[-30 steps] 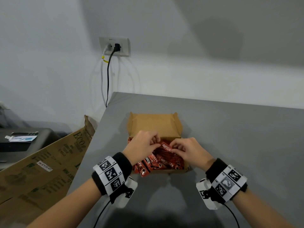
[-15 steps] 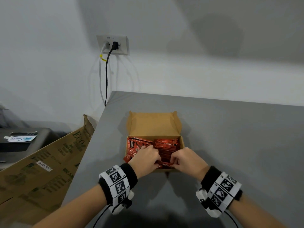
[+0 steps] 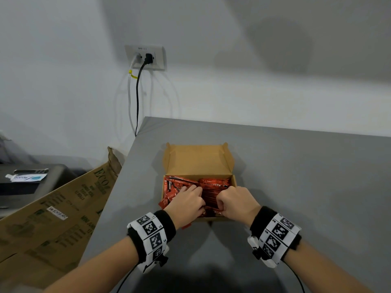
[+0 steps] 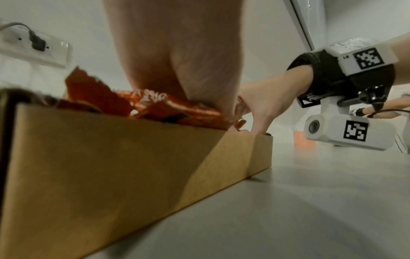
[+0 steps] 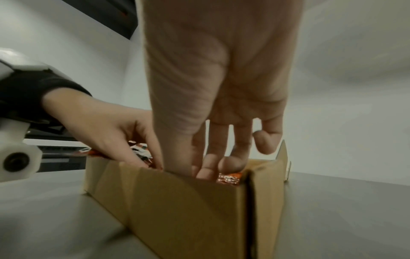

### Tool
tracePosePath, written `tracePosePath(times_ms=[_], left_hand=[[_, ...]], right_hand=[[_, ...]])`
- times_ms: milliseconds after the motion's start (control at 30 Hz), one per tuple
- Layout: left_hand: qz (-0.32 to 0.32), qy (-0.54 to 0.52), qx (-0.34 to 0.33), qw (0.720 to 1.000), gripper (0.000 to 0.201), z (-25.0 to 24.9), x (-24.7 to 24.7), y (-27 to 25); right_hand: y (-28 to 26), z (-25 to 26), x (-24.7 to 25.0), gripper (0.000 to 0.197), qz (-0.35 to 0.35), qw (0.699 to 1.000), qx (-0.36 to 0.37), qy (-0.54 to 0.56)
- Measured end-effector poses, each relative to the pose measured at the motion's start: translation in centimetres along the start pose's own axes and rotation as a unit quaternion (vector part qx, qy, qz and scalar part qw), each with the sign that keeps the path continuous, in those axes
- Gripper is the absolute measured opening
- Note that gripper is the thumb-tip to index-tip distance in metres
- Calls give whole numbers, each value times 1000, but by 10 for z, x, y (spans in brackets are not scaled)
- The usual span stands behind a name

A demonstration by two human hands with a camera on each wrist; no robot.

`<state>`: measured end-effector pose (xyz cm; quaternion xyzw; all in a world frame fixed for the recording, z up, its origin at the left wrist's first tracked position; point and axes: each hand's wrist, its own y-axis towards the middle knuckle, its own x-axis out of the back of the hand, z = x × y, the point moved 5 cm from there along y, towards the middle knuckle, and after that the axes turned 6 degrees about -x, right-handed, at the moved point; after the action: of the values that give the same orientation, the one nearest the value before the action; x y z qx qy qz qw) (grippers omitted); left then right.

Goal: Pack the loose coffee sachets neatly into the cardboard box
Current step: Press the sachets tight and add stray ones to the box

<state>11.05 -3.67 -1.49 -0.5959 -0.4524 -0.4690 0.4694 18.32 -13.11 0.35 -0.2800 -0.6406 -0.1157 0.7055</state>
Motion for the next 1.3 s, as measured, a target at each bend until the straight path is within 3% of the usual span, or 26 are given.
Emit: tracePosePath(times_ms=[167,367,633,867,1000,1133,1300], left_hand=[[-7,-41,2,999,33,6,1,-1],[-7,-62,23,998,28,11,3,-1],[-36,-32,54,997,26,0,2,10],[-42,-32,18,998,31,-5,2,18],[-37,-51,27,998,30,-2,0,20],[-43,-63,31,997,24,-1,1,21],[-45,-70,35,996,20,0,2,21]], right_hand=[[2,5,-1,11,6,1000,-6,-19],[6,12,-4,16,-3,998,35,-57],[-1,1,-3,10,-23,999,25,-5],[-6,-1,-4,10,-28,999,19,6],[-12,-18,6,33,-60,997,-44,-8],[-17,-39,1,58,-3,987,-161,12],[-8,-34,-3,53,45,987,-115,99]])
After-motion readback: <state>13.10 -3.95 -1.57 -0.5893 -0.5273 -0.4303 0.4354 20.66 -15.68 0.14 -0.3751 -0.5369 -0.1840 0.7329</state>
